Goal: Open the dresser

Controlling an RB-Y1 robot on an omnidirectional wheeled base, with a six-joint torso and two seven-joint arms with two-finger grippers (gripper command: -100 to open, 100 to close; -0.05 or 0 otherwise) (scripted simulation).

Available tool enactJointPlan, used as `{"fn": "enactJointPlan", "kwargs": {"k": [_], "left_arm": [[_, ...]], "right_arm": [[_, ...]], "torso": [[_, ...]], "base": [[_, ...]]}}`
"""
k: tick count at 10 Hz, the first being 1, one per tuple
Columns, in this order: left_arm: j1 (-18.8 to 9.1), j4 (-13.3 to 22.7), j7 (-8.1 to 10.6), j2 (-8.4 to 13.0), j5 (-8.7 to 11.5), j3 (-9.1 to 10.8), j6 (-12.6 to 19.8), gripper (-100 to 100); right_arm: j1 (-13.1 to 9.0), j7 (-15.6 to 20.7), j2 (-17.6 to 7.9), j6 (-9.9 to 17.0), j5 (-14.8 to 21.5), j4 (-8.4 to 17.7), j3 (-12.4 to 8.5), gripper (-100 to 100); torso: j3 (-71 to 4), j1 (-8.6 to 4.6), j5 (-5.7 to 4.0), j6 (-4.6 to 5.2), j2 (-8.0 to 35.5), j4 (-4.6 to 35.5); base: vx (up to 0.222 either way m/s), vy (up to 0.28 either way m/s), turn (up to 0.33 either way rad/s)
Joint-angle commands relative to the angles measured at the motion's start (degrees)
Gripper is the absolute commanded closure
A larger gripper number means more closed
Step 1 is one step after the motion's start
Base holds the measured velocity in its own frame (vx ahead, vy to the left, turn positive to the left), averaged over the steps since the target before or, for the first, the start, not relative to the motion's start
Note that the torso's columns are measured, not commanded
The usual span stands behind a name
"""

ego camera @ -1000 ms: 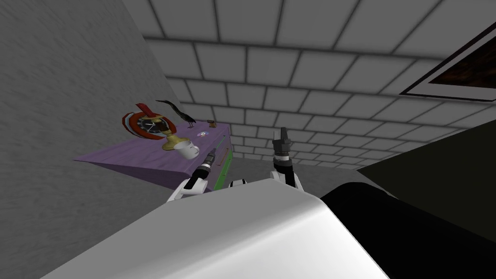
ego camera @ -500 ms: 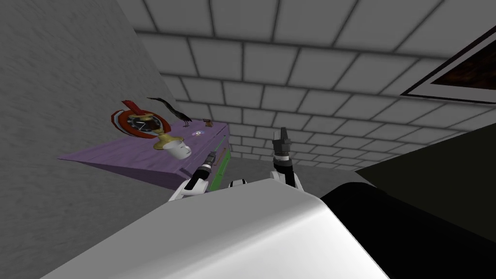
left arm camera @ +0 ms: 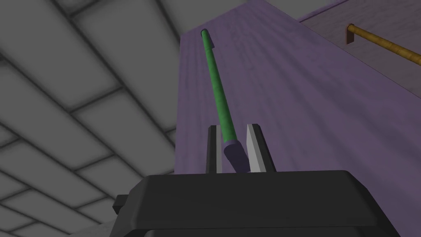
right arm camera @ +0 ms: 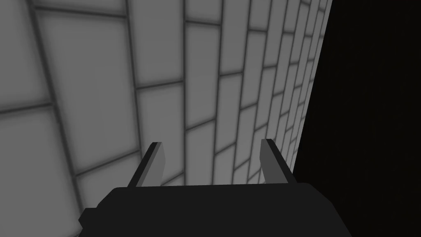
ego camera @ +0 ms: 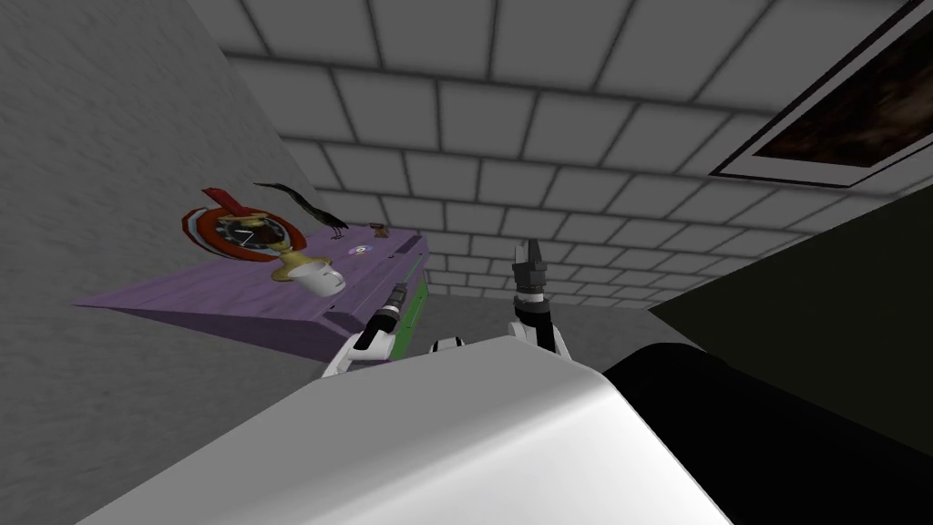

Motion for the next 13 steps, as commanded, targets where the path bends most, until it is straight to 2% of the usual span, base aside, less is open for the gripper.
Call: {"fn": "enactJointPlan", "kwargs": {"k": [1,4,5,8,9,10,11,13], "left_arm": [[-4.15,3.71,-1.16,-2.97,-1.29,3.19,-0.58,100],[-9.26,9.08,-2.78,-7.18,-3.10,7.42,-0.61,100],[-9.69,9.08,-2.78,-7.18,-3.10,7.42,-0.61,100],[-14.72,14.46,-4.39,-11.40,-4.91,11.66,-0.64,100],[-15.24,14.46,-4.39,-11.40,-4.91,11.66,-0.64,100],[-14.63,14.88,-4.32,-11.23,-4.83,11.43,-0.49,100],[-17.25,17.98,-4.67,-10.99,-5.34,14.16,-1.41,100],[-19.79,21.35,-4.98,-10.65,-5.84,16.93,-2.40,100]], "right_arm": [[0.00,0.00,0.00,0.00,0.00,0.00,0.00,0],[-0.01,0.00,0.00,0.00,0.00,0.00,0.01,0],[-0.01,0.00,0.00,0.00,0.00,0.00,0.01,0],[0.00,0.00,0.00,0.00,0.00,0.00,0.00,0],[-0.01,0.00,0.00,0.00,0.00,0.00,0.01,0],[0.01,0.00,0.00,0.00,0.00,0.00,0.00,0],[0.01,0.00,0.00,0.00,0.00,0.00,0.00,0],[-0.01,0.00,0.00,0.00,0.00,0.00,0.01,0]], "torso": [[0.01,-0.13,-0.02,0.08,0.00,0.01],[0.05,-0.25,-0.04,0.16,0.05,0.01],[0.08,-0.32,-0.07,0.14,0.14,0.07],[0.20,-0.24,-0.08,0.15,0.30,0.21],[0.21,-0.33,-0.07,0.16,0.30,0.11],[0.21,-0.27,-0.10,-0.10,0.36,0.14],[0.21,-0.11,-0.05,-0.18,0.34,0.09],[0.12,-0.28,-0.06,0.21,0.17,0.10]], "base": [[-0.128,-0.027,-0.160],[-0.155,-0.027,-0.197],[-0.098,-0.035,-0.056],[-0.119,-0.024,-0.153],[-0.099,-0.035,-0.100],[-0.017,-0.019,-0.037],[-0.057,-0.032,-0.178],[-0.120,-0.047,-0.197]]}}
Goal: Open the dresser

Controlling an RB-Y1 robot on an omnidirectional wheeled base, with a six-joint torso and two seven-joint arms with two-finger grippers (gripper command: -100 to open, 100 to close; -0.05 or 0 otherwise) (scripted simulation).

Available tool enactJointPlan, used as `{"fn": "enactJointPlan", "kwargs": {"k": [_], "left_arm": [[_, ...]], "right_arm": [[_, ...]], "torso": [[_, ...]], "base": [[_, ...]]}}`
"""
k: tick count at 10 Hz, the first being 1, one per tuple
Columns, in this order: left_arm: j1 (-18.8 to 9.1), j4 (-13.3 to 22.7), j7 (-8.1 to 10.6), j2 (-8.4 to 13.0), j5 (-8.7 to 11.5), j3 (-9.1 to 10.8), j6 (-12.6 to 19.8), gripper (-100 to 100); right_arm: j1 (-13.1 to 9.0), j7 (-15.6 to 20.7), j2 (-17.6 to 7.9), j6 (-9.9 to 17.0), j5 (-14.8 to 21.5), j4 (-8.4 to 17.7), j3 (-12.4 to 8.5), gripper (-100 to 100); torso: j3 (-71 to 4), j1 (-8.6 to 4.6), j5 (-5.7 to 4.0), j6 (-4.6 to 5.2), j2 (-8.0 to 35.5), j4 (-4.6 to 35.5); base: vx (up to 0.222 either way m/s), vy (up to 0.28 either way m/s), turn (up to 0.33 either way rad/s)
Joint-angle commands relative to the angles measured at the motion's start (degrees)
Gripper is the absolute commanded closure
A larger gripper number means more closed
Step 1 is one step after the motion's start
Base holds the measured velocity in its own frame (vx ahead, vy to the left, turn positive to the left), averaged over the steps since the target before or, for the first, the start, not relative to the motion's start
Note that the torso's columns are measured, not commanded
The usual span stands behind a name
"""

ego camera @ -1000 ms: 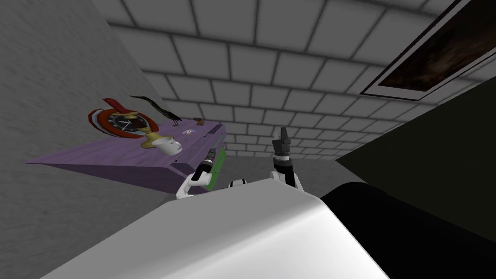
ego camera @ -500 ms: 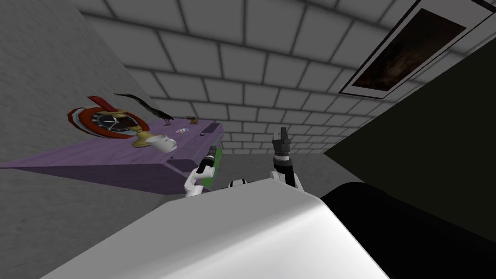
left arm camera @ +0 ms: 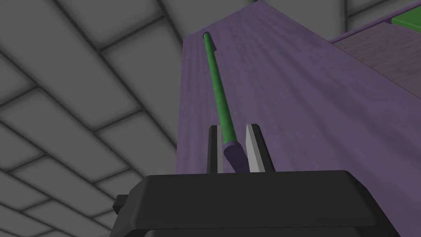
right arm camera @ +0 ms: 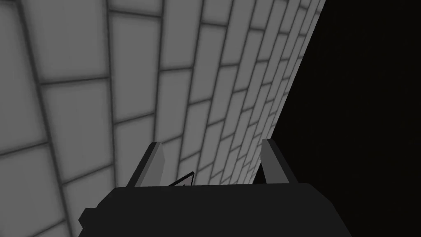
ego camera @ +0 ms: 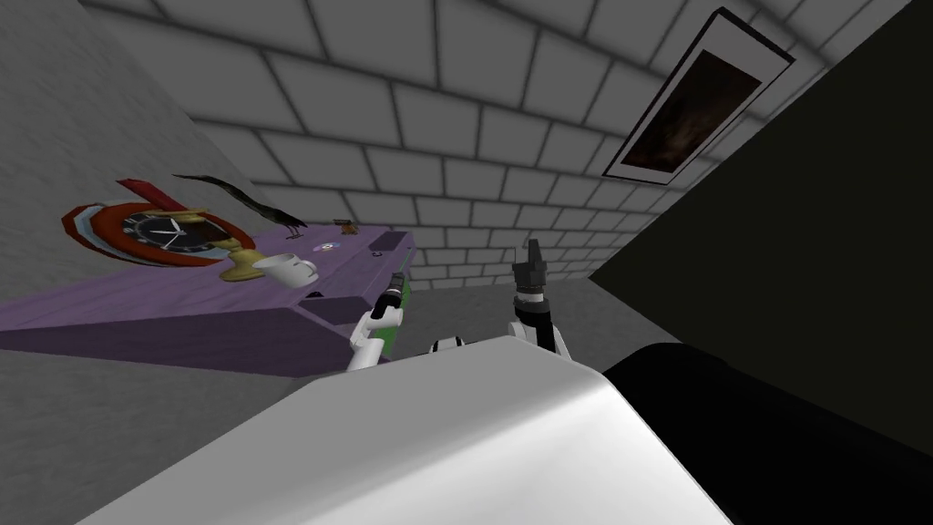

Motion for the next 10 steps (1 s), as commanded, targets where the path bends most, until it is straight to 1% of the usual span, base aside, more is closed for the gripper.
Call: {"fn": "enactJointPlan", "kwargs": {"k": [1,2,3,4,5,6,7,8,9,10], "left_arm": [[-4.28,4.81,-0.78,0.08,-1.03,4.28,-2.33,100],[-4.67,5.76,-0.78,0.08,-1.03,5.04,-2.33,100],[-7.10,8.13,-1.09,0.42,-1.53,7.20,-3.31,100],[-7.22,8.88,-1.09,0.42,-1.53,7.80,-3.31,100],[-9.66,11.60,-1.41,0.76,-2.03,10.07,-4.30,100],[-9.76,11.99,-1.41,0.76,-2.03,10.57,-4.30,100],[-11.76,14.08,-1.73,1.09,-2.53,12.72,-5.28,100],[-12.30,15.11,-1.73,1.09,-2.53,13.33,-5.28,100],[-14.17,17.18,-2.04,1.43,-3.03,15.39,-6.27,100],[-14.84,18.23,-2.04,1.43,-3.03,16.10,-6.27,100]], "right_arm": [[0.01,0.00,0.00,0.00,0.00,0.00,0.00,0],[0.01,0.00,0.00,0.00,0.00,0.00,0.00,0],[0.02,0.00,0.00,0.00,0.00,-0.01,-0.01,0],[0.01,0.00,0.00,0.00,0.00,0.00,-0.01,0],[0.02,0.00,0.00,0.00,0.00,0.00,-0.01,0],[0.01,0.00,0.00,0.00,0.00,0.00,-0.01,0],[0.02,0.00,0.00,0.00,0.00,-0.01,-0.01,0],[0.01,0.00,0.00,0.00,0.00,0.00,0.00,0],[0.02,0.00,0.00,0.00,0.00,-0.01,-0.01,0],[0.02,0.00,0.00,0.00,0.00,0.00,-0.01,0]], "torso": [[0.02,0.04,0.00,-0.27,0.05,-0.07],[0.05,0.07,-0.01,-0.20,0.09,0.01],[0.07,0.12,0.01,-0.32,0.14,-0.04],[0.02,0.11,-0.01,-0.14,0.02,0.02],[0.03,0.05,-0.02,-0.24,0.07,-0.02],[0.05,0.03,-0.01,-0.12,0.08,-0.01],[0.08,-0.04,-0.04,-0.26,0.15,-0.02],[0.11,-0.07,-0.06,-0.17,0.18,0.02],[0.11,-0.02,-0.06,-0.26,0.19,0.02],[0.13,0.00,-0.03,-0.18,0.21,0.01]], "base": [[-0.111,-0.049,-0.138],[-0.073,-0.030,-0.099],[-0.078,-0.037,-0.122],[-0.059,-0.030,-0.108],[-0.085,-0.029,-0.163],[-0.070,-0.042,-0.108],[-0.081,-0.058,-0.153],[-0.068,-0.052,-0.091],[-0.073,-0.044,-0.156],[-0.072,-0.034,-0.103]]}}
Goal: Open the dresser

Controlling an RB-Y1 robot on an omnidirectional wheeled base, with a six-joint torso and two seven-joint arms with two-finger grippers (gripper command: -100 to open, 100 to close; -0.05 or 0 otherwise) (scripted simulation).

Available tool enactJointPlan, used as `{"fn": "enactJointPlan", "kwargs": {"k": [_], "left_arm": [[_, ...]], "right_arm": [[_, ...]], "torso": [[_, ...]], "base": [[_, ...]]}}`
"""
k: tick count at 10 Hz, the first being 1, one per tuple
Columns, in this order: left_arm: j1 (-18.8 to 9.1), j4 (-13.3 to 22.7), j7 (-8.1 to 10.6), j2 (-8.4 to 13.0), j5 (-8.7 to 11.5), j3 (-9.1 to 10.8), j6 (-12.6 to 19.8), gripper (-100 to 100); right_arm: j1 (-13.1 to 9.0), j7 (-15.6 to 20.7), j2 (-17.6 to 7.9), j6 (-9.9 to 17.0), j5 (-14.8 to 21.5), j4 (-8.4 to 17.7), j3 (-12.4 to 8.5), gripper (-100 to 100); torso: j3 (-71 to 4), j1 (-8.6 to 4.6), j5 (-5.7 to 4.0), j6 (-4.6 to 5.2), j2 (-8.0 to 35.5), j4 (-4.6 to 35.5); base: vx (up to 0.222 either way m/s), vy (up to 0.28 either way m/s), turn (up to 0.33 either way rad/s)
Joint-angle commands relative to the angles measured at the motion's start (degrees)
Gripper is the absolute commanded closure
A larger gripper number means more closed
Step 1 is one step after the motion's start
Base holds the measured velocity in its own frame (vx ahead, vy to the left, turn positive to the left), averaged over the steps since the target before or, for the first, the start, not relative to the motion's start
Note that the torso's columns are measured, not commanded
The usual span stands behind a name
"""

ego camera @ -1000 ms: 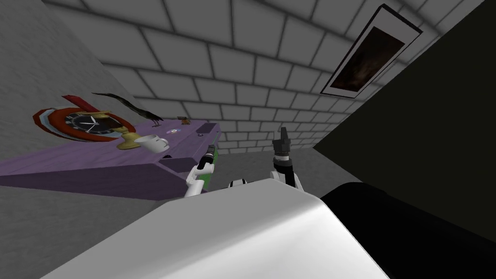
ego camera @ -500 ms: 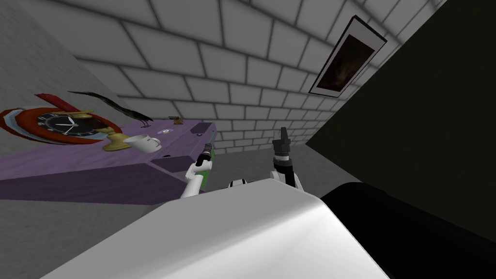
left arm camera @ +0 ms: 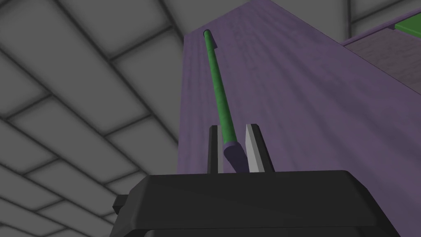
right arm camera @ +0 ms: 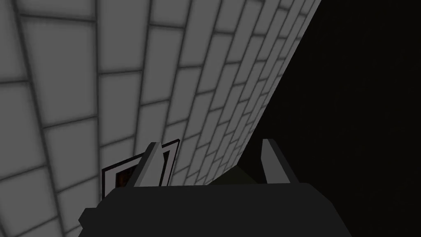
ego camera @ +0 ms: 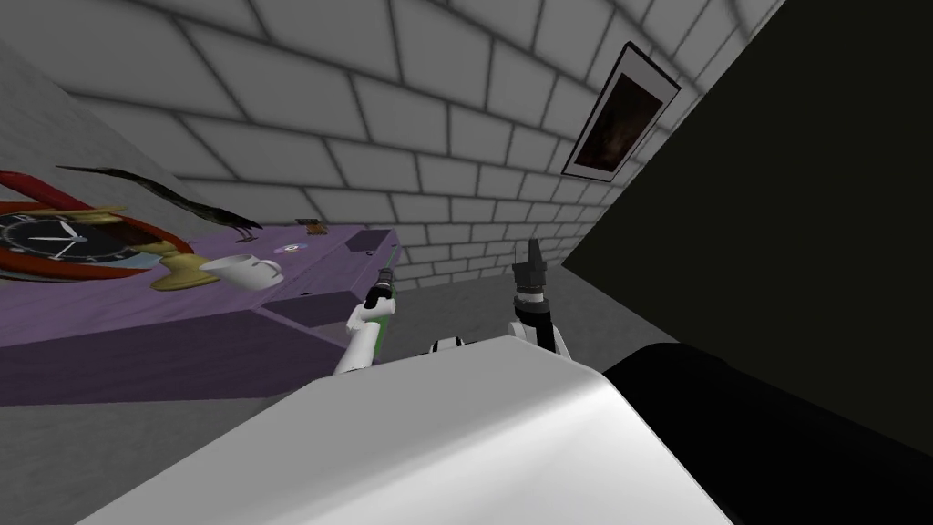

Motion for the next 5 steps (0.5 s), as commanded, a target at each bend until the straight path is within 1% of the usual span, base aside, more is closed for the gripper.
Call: {"fn": "enactJointPlan", "kwargs": {"k": [1,2,3,4,5], "left_arm": [[-2.54,1.57,-0.63,-0.01,-1.13,3.47,0.25,-100],[-4.01,1.94,-1.15,-0.18,-2.12,5.39,0.73,-100],[-4.01,1.94,-1.15,-0.18,-2.12,5.90,0.73,-100],[-5.48,2.30,-1.68,-0.35,-3.11,8.08,1.20,-100],[-5.48,2.30,-1.68,-0.35,-3.11,8.32,1.20,-100]], "right_arm": [[0.01,0.00,0.00,0.00,0.00,0.00,0.00,0],[0.00,0.00,0.00,0.00,0.00,0.00,0.00,0],[-0.01,0.00,-0.01,0.00,0.00,0.00,-0.01,0],[0.00,0.00,-0.01,0.00,0.00,0.00,-0.01,0],[0.00,0.00,-0.01,0.00,0.00,0.00,-0.01,0]], "torso": [[0.02,0.03,-0.02,-0.09,0.03,0.04],[-0.06,0.20,0.09,0.00,-0.13,-0.11],[-0.22,0.40,0.20,0.06,-0.38,-0.27],[-0.38,0.38,0.23,0.04,-0.64,-0.38],[-0.46,0.25,0.17,0.05,-0.75,-0.39]], "base": [[-0.051,0.012,-0.178],[-0.077,0.063,-0.242],[-0.074,0.064,-0.113],[-0.069,0.046,-0.169],[-0.052,0.031,-0.106]]}}
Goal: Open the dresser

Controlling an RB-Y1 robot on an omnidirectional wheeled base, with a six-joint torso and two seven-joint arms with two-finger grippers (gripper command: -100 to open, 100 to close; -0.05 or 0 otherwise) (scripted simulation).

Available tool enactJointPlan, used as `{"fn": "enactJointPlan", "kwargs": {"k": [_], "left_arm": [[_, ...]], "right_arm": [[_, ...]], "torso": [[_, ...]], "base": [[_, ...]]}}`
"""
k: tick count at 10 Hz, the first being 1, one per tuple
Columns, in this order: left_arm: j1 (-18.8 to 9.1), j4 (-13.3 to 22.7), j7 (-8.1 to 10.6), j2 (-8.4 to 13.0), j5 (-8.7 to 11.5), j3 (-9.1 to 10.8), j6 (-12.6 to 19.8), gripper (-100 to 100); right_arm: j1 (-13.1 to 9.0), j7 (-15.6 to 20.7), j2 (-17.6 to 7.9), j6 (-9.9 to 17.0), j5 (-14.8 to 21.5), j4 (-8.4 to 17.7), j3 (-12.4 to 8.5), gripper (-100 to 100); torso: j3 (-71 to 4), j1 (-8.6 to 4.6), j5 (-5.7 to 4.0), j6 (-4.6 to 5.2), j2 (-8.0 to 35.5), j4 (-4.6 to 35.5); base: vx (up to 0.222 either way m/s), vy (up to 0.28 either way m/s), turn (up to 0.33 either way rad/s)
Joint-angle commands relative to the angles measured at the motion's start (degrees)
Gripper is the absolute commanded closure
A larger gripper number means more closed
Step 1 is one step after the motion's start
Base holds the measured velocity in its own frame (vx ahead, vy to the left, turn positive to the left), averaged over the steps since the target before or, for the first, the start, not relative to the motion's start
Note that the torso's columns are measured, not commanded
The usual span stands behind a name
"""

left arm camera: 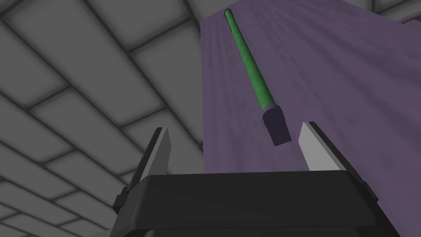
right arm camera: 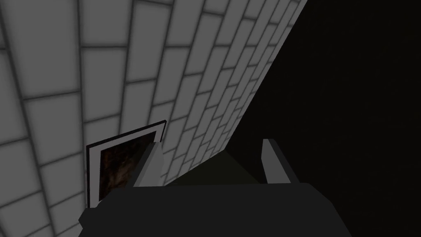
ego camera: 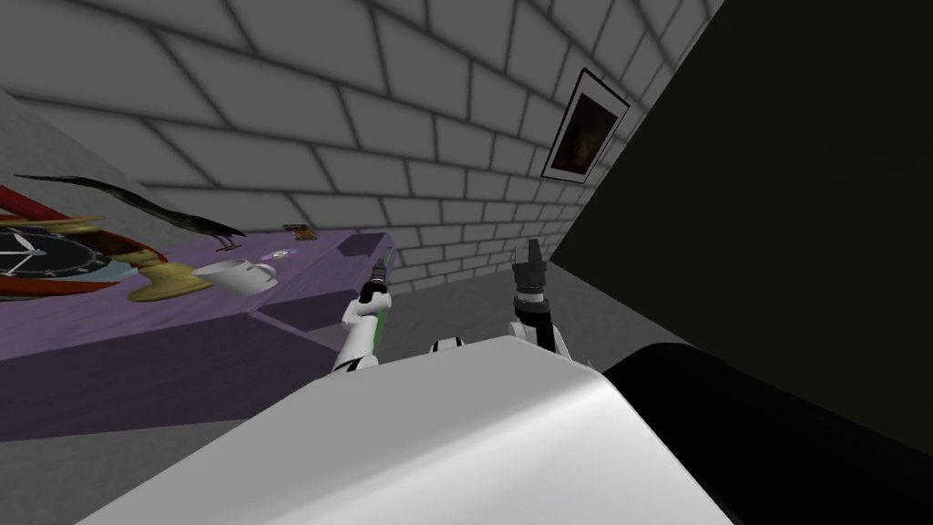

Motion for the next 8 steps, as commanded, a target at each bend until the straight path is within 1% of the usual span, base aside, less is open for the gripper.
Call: {"fn": "enactJointPlan", "kwargs": {"k": [1,2,3,4,5,6,7,8], "left_arm": [[-2.61,1.33,-1.02,-0.32,-1.63,4.00,0.21,-100],[-4.08,1.70,-1.55,-0.49,-2.62,5.72,0.69,-100],[-4.08,1.70,-1.55,-0.49,-2.62,6.68,0.69,-100],[-5.55,2.06,-2.07,-0.66,-3.61,8.67,1.16,-100],[-5.55,2.06,-2.07,-0.66,-3.61,9.11,1.16,-100],[-7.02,2.42,-2.59,-0.83,-4.60,11.38,1.64,-100],[-8.49,2.78,-3.11,-0.99,-5.59,13.04,2.11,-100],[-8.49,2.78,-3.11,-0.99,-5.59,13.96,2.11,-100]], "right_arm": [[0.01,0.00,0.00,0.00,0.00,0.00,0.00,0],[0.00,0.00,0.00,0.00,0.00,0.00,0.00,0],[0.00,0.00,0.00,0.00,0.00,0.00,0.00,0],[0.01,0.00,0.00,0.00,0.00,0.00,0.00,0],[0.00,0.00,0.00,0.00,0.00,0.00,0.00,0],[0.01,0.00,0.00,0.00,0.00,0.00,0.00,0],[0.00,0.00,0.00,0.00,0.00,0.00,0.00,0],[0.00,0.00,0.00,0.00,0.00,0.00,0.00,0]], "torso": [[-0.02,-0.10,-0.02,0.00,-0.04,-0.03],[0.03,-0.10,-0.01,0.05,0.04,-0.01],[0.13,-0.03,0.00,0.08,0.19,0.06],[0.11,-0.04,0.00,0.03,0.13,0.04],[0.08,-0.06,-0.01,0.03,0.10,0.02],[0.04,-0.04,0.01,0.00,0.04,-0.01],[0.06,-0.05,0.01,0.06,0.09,-0.01],[0.10,-0.05,0.00,0.07,0.15,0.04]], "base": [[-0.065,0.031,-0.170],[-0.101,0.053,-0.228],[-0.077,0.044,-0.111],[-0.066,0.036,-0.196],[-0.052,0.033,-0.087],[-0.067,0.030,-0.157],[-0.090,0.034,-0.247],[-0.075,0.027,-0.111]]}}
